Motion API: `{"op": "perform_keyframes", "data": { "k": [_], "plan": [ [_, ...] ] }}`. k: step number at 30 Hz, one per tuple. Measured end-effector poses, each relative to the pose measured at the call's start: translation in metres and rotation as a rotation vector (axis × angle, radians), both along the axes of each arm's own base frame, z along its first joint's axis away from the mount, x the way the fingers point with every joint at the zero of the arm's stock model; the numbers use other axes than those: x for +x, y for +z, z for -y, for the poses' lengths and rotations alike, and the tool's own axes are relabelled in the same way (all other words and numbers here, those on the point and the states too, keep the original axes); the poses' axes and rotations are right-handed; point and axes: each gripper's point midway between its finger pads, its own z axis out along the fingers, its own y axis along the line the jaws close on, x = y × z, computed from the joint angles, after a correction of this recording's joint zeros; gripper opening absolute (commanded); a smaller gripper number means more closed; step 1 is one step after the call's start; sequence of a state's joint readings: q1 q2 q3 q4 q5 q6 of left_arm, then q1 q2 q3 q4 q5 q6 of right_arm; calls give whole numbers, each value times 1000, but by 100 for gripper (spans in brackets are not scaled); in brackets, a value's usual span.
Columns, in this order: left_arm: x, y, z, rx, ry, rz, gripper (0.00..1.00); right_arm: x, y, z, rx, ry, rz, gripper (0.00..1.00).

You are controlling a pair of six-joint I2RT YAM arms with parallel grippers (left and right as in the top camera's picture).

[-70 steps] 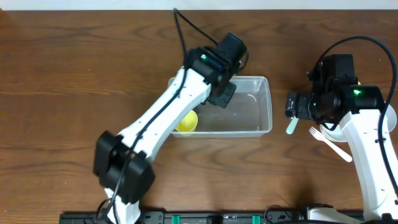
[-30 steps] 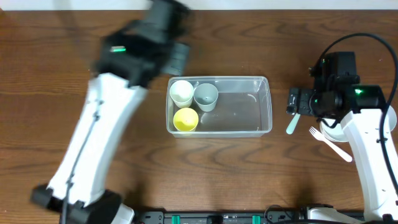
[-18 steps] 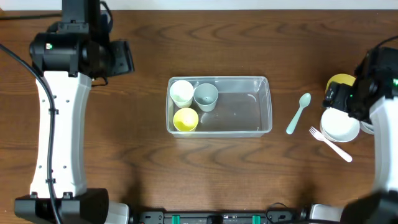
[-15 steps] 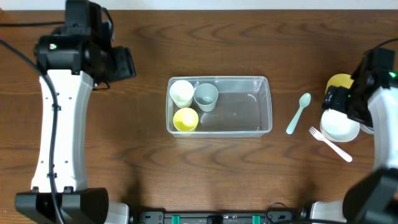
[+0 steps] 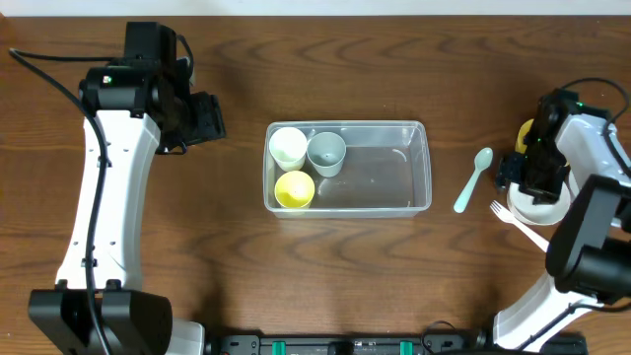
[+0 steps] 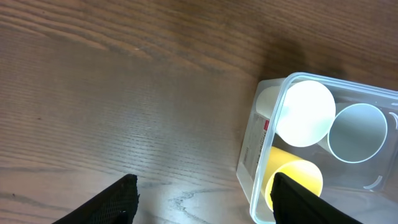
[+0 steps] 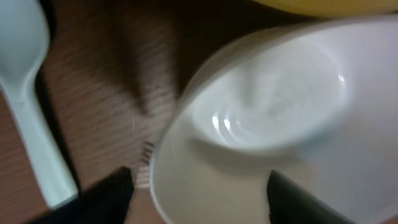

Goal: Pack container
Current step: 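Grasp the white bowl rim with the right gripper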

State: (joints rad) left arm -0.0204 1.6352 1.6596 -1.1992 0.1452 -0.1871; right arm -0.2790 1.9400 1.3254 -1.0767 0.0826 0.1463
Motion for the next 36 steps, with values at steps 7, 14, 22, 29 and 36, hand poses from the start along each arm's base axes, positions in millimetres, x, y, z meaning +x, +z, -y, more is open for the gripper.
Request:
{"op": "perform_keyframes", "data": {
  "k": [7,14,22,29,36],
  "plan": [
    [0,0,1,-5,-2,-2,69,4,-6,0,5,-4,7,34],
    [-1,0,1,-5,-2,-4,69,5,-7,-1,9,-4,11,15],
    [-1,0,1,-5,-2,-4,69,6,-7,1,0,-9,12,1],
    [-1,0,1,-5,-2,-5,69,6,-6,1,-9,-17,14,1],
    [-1,0,1,-5,-2,-5,69,15,14,-11,-3,16,18,1]
  ]
}}
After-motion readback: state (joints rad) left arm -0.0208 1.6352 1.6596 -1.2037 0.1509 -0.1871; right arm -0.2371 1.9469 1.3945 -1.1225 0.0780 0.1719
